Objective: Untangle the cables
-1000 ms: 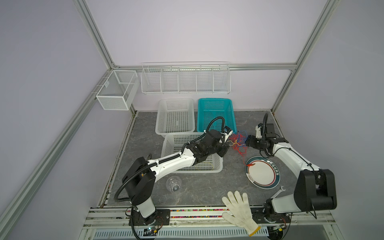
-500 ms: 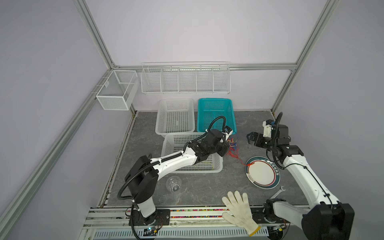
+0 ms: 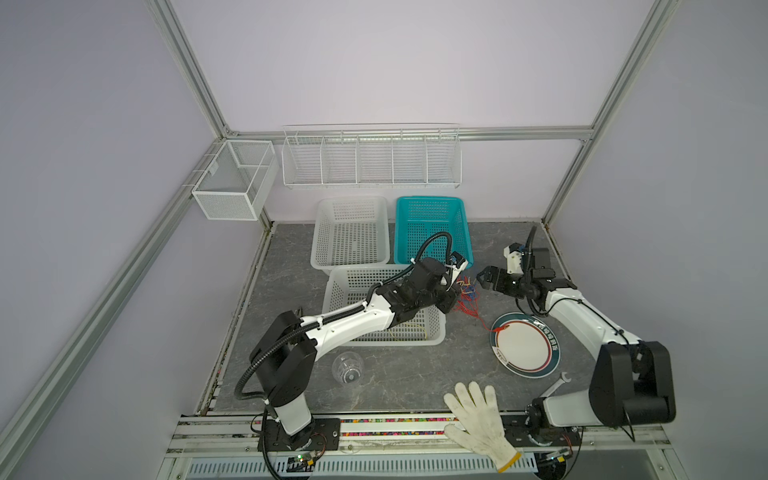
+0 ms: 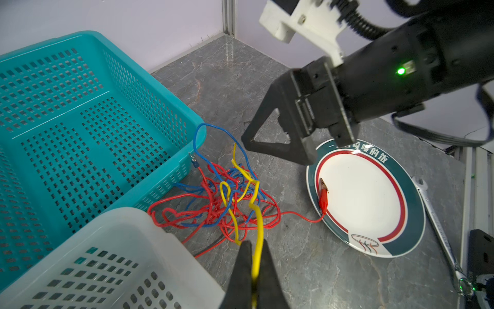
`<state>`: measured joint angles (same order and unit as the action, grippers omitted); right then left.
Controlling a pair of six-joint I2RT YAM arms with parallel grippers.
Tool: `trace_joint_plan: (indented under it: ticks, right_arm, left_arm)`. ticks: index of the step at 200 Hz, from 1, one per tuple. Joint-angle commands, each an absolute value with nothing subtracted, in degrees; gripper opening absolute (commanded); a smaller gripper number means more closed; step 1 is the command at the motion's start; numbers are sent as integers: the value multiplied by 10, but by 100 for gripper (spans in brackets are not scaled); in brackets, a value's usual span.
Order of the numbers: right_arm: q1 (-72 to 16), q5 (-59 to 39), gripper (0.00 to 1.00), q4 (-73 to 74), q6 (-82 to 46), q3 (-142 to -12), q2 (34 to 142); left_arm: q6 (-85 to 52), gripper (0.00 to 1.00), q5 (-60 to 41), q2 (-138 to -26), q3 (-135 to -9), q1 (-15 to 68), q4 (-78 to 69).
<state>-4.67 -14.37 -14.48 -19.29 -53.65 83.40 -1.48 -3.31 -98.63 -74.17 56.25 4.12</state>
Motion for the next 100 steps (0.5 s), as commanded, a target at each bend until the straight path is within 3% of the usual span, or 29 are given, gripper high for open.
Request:
trace_joint_plan:
  ticks: [1, 32, 59, 100]
  right_arm:
    - [-55, -182, 98, -92, -204, -536, 858]
    - [-79, -168, 98, -90, -203, -552, 894]
    - [-97, -110, 83, -106, -203, -568, 926]
    - [-98, 0, 39, -123, -215, -567, 940]
  left_arm:
    - [-23, 0, -58, -984, -764, 560, 19]
    - [-30, 0, -70, -986, -766, 560, 14]
    - [-34, 0, -77, -984, -766, 560, 8]
    - [-31, 0, -68, -973, -757, 560, 14]
